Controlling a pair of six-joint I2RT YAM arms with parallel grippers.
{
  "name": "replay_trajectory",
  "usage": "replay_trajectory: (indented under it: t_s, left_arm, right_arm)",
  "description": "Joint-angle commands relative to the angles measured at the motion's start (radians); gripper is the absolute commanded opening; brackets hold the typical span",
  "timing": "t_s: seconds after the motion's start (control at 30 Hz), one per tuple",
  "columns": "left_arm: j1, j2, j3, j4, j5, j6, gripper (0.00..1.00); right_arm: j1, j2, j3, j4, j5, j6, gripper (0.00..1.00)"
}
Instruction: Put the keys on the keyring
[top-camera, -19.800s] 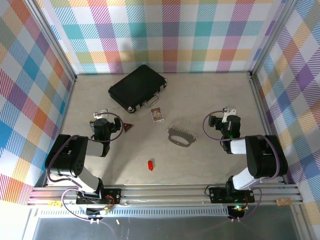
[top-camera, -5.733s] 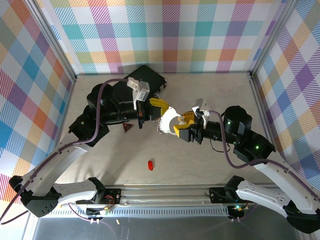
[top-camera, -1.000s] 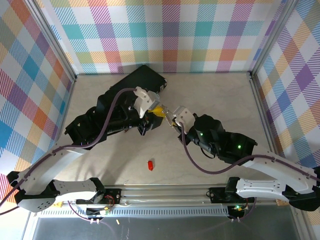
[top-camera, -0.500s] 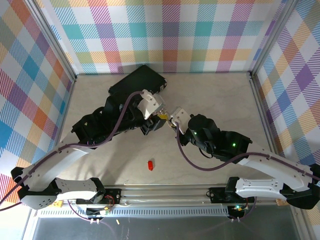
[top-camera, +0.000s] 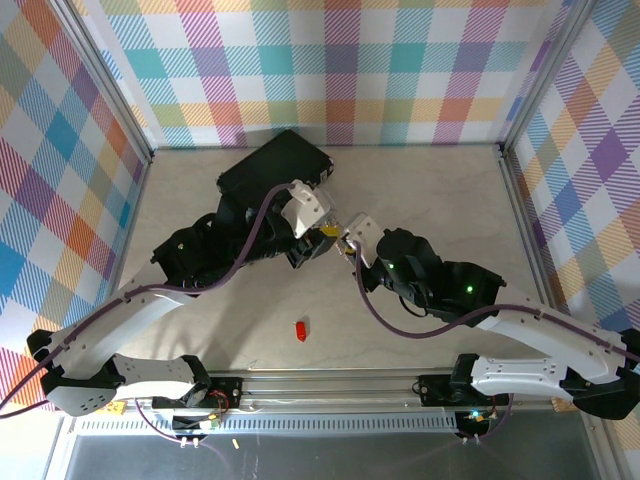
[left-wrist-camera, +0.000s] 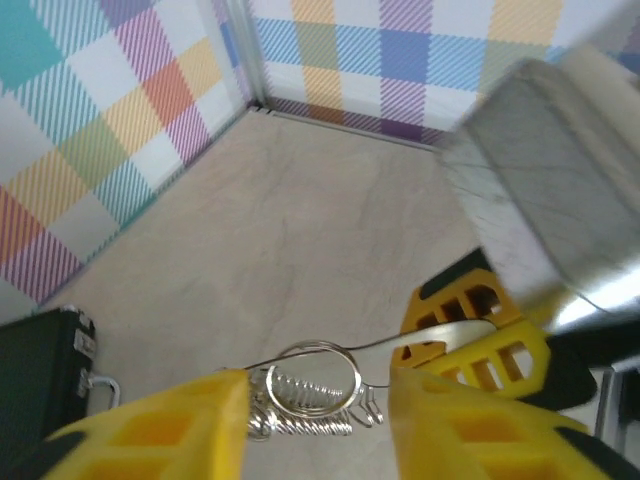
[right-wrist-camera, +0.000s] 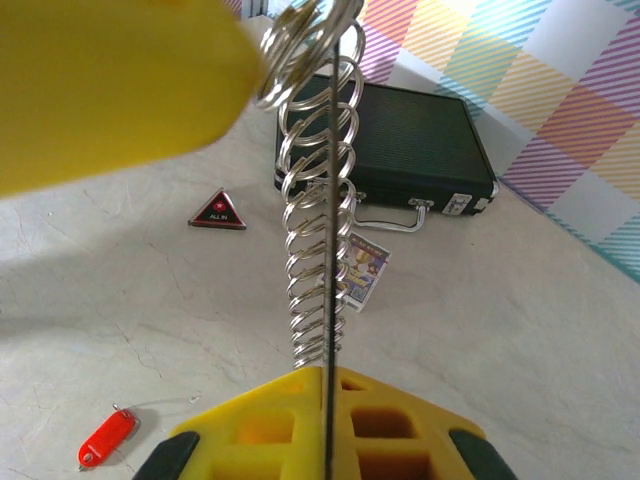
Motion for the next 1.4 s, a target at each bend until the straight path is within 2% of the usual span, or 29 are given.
replay_trajectory:
  t_s: [0.0, 0.17, 0.3, 0.5, 0.63, 0.77, 0.97, 1.1, 1.2, 1.37]
  left_arm:
    - [-0.007, -0.051, -0.037, 0.044, 0.084, 0.043, 0.50]
    - [-0.007, -0.085, -0.074, 0.043, 0.058, 0.093, 0.51]
    - [-0.014, -0.083, -0.098, 0.096, -0.001, 0.140, 0.44]
    - [-0.074, -0.094, -0.136, 0.228, -0.124, 0.220, 0.35]
    - [-0.120, -0.095, -0.153, 0.278, -0.203, 0.291, 0.31]
    - [-0.149, -0.083, -0.167, 0.291, -0.277, 0.347, 0.22]
    - [-0.159, -0.085, -0.176, 0.332, -0.323, 0.360, 0.21]
    - [-0.159, -0.117, -0.184, 0.314, -0.313, 0.342, 0.22]
    - [-0.159, -0.126, -0.172, 0.240, -0.305, 0.330, 0.28]
    - [-0.159, -0.142, -0.179, 0.207, -0.302, 0.315, 0.36]
  right_arm:
    - [-0.012, -0.008, 0.059, -0.008, -0.037, 0.039, 0.00]
    - [-0.043, -0.007, 0.091, -0.024, -0.131, 0.104, 0.00]
    - [-0.049, 0.013, 0.119, -0.034, -0.174, 0.136, 0.00]
    - [-0.051, 0.049, 0.161, -0.081, -0.186, 0.170, 0.00]
    - [-0.051, 0.066, 0.176, -0.098, -0.189, 0.177, 0.00]
    - [-0.053, 0.067, 0.175, -0.094, -0.190, 0.179, 0.00]
    - [-0.057, 0.063, 0.172, -0.093, -0.193, 0.182, 0.00]
    - [-0.061, 0.055, 0.163, -0.095, -0.190, 0.181, 0.00]
    - [-0.065, 0.047, 0.157, -0.096, -0.189, 0.180, 0.00]
    - [-0.068, 0.033, 0.148, -0.097, -0.184, 0.176, 0.00]
